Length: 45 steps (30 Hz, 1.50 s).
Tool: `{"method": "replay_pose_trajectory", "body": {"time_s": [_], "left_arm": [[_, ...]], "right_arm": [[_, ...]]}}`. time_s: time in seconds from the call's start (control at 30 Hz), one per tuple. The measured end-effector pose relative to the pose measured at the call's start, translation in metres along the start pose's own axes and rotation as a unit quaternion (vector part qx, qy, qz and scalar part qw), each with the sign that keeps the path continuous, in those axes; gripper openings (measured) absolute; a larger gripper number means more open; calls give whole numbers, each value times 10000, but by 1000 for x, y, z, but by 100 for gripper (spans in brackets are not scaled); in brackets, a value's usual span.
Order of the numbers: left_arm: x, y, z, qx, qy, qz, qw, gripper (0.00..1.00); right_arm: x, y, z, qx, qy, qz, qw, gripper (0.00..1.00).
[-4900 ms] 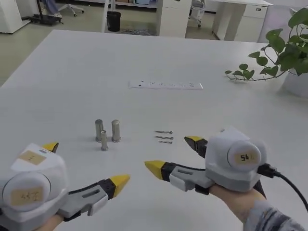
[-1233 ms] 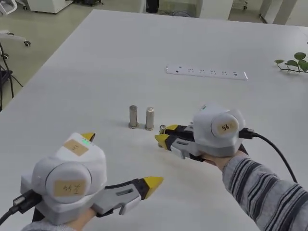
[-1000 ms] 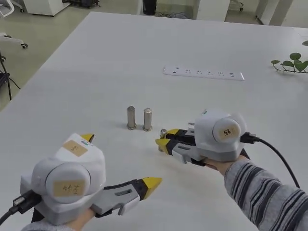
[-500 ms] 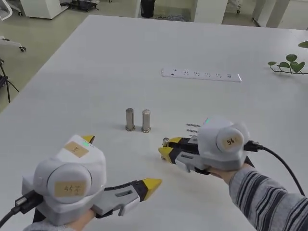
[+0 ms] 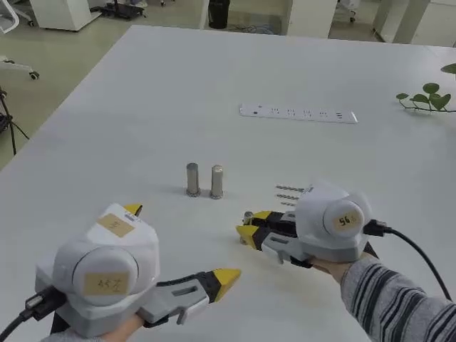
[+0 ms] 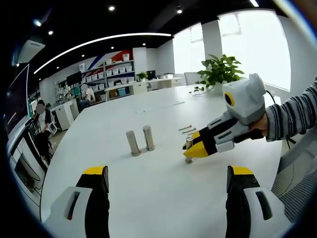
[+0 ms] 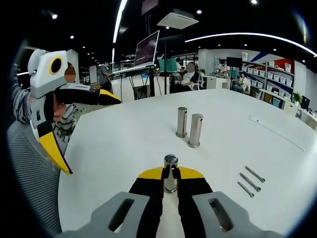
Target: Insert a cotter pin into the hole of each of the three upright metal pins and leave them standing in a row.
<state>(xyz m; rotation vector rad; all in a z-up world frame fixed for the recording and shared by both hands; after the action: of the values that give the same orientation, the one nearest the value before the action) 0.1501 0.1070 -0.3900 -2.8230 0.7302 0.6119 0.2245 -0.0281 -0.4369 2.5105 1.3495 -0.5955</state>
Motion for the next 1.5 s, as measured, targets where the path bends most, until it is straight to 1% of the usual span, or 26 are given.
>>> {"method": "replay_pose_trajectory", "body": {"time_s": [0.13,0.4,0.53,0.67,0.77,0.9,1.0,1.07,1.17,1.33,1.4,1.43,1.5], "left_arm": [[0,2,0,13,3,37,10000,99],[0,3,0,-2,9,72,10000,99],[0,3,0,1,6,77,10000,99],[0,3,0,-21,9,68,10000,99],[0,2,0,-25,7,64,10000,99],[0,2,0,-28,-6,63,10000,99],[0,2,1,-32,-12,51,10000,99],[0,2,1,-36,-15,45,10000,99],[0,1,0,-47,-12,28,10000,99],[-1,0,0,-84,-7,-2,10000,99],[-2,-1,-1,-73,20,-25,10000,99],[-2,-1,-3,-57,68,-48,9999,99],[-2,-1,-3,-85,79,-30,9999,99]], "right_arm": [[0,0,0,2,22,5,10000,4],[1,0,0,-107,-24,-22,9999,5],[2,1,1,-152,-99,-21,9998,5],[2,-1,2,-65,-86,-43,9999,13],[1,-1,3,-90,-85,-52,9999,17],[-2,-3,3,3,-115,-128,9999,23],[-4,-4,3,-7,-144,-171,9997,30],[-6,-4,3,-57,-157,-205,9996,32],[-10,-1,2,-83,-185,-196,9996,34],[-20,6,1,45,-185,-144,9997,36],[-24,9,1,22,-206,-99,9997,36],[-26,11,2,-13,-250,-92,9996,36],[-29,13,3,-48,-291,-75,9995,35]]}}
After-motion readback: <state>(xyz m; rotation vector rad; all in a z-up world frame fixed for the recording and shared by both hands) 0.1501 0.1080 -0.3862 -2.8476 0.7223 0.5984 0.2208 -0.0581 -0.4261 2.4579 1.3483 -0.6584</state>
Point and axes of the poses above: the centre of the closed fingertips' face, and the gripper's own axes: x roughly forward along the fingers, y roughly to its right, z roughly out of its underside, the point moved 6 cm from there along -x, roughly backward along the fingers, and after that the axes turned 1 degree about z, right-handed, at the moved point
